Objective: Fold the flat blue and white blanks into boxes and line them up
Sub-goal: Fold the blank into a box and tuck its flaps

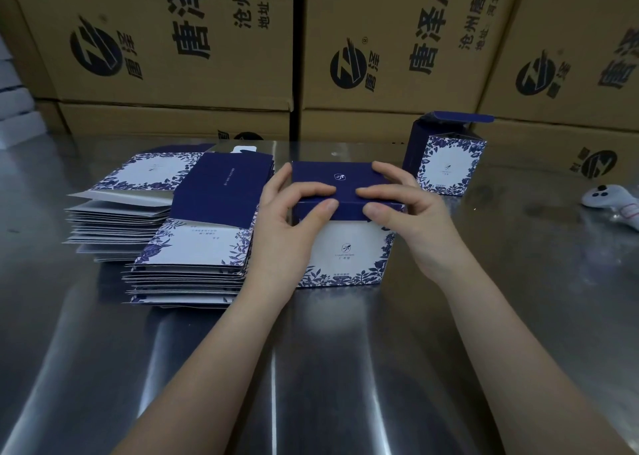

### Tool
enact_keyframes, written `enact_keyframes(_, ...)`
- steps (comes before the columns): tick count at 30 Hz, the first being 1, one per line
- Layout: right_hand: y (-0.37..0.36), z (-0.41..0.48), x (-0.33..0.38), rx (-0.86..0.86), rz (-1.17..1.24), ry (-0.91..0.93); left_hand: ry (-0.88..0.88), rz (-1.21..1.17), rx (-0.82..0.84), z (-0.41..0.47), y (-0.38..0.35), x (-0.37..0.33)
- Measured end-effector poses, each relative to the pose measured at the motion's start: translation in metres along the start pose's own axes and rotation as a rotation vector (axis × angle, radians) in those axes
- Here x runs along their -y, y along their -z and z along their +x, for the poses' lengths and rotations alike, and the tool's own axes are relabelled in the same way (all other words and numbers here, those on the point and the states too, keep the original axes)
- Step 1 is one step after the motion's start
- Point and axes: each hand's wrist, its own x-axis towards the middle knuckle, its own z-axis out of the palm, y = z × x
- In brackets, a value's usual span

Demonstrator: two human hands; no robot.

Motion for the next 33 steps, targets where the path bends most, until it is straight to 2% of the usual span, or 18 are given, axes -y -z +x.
enact_keyframes(5, -0.006, -0.001, -0.002, -0.033, 0.008, 0.080, -0.178, 0.111, 0.006, 0.000, -0.001, 0.000)
enact_keyframes(12, -0.010, 0.000, -0.006, -0.073, -0.021, 0.086, -0.207, 0.185, -0.045, 0.001, -0.005, 0.003)
enact_keyframes(15, -0.007, 0.000, -0.007, -0.031, 0.031, 0.075, -0.186, 0.144, -0.037, 0.001, -0.004, 0.003)
enact_keyframes(21, 0.002, 0.000, -0.006, 0.015, 0.184, 0.023, -0.054, -0.120, -0.033, 0.002, 0.002, 0.008)
enact_keyframes(27, 0.000, 0.001, -0.005, -0.012, 0.174, 0.036, -0.032, -0.181, -0.022, 0.004, 0.004, 0.007)
enact_keyframes(33, 0.007, 0.000, -0.004, 0.044, 0.294, -0.041, -0.007, -0.216, 0.034, 0.005, 0.009, 0.004)
